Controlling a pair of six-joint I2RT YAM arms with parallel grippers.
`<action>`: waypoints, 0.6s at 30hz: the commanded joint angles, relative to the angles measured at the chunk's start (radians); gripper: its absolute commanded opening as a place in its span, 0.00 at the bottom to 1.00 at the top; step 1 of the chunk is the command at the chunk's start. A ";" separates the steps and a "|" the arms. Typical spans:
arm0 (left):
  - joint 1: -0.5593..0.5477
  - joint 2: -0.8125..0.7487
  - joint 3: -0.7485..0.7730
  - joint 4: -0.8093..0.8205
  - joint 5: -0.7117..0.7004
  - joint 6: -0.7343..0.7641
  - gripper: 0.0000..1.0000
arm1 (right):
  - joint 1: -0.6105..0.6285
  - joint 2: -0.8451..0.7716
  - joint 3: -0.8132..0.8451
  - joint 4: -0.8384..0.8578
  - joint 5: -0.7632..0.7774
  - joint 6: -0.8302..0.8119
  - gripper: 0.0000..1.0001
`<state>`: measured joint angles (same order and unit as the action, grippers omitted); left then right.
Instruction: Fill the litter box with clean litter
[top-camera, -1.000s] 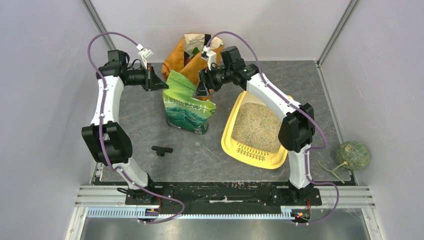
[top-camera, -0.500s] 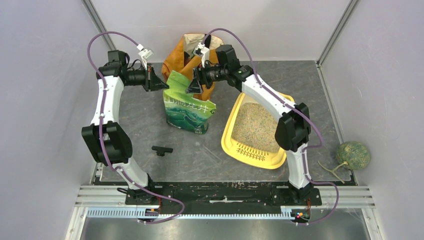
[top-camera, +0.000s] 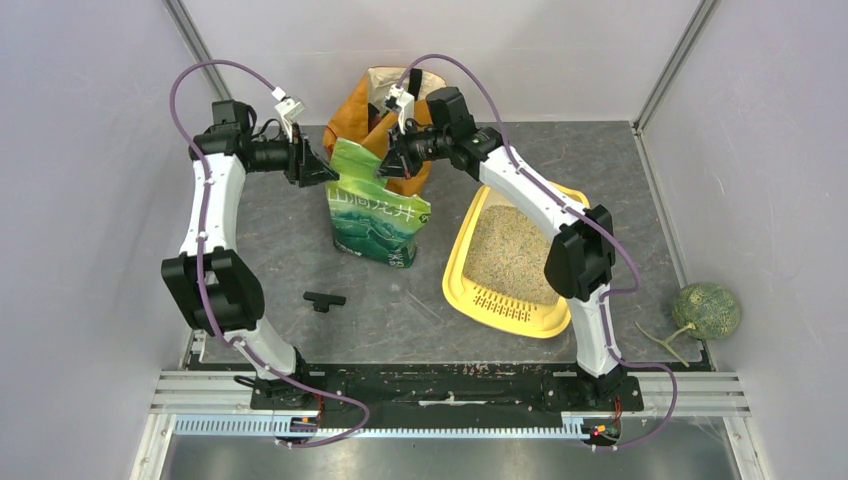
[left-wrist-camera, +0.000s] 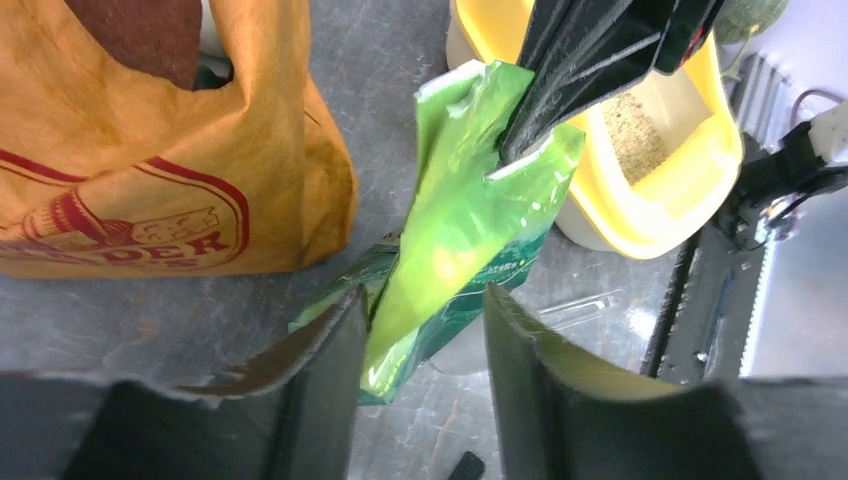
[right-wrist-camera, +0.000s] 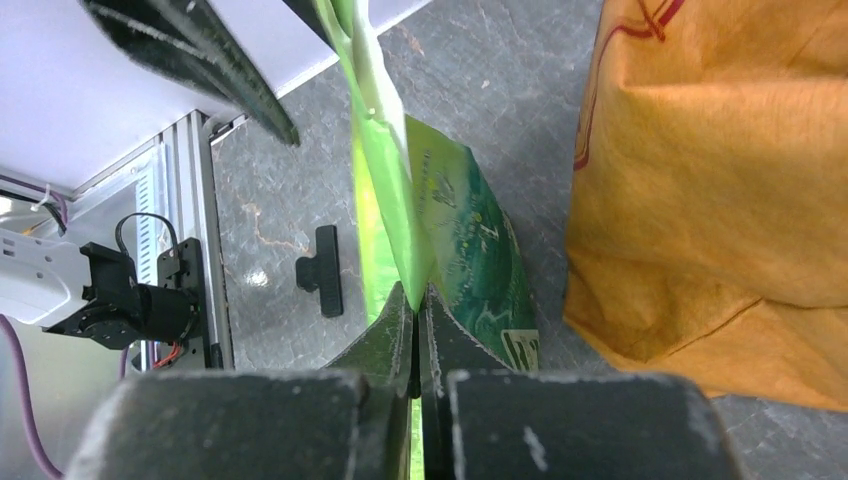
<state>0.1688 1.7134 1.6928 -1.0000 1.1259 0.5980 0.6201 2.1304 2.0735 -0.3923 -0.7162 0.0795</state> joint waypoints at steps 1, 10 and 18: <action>-0.004 -0.130 0.037 -0.003 -0.019 0.163 0.67 | 0.005 -0.015 0.123 -0.024 0.001 -0.053 0.00; -0.104 -0.299 -0.008 0.050 -0.187 0.580 0.88 | 0.042 -0.036 0.142 -0.073 -0.018 -0.104 0.00; -0.209 -0.293 -0.045 0.064 -0.299 0.751 0.87 | 0.055 -0.050 0.142 -0.092 -0.003 -0.126 0.00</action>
<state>-0.0250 1.3872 1.6600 -0.9680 0.8894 1.2007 0.6685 2.1307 2.1628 -0.4904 -0.7094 -0.0204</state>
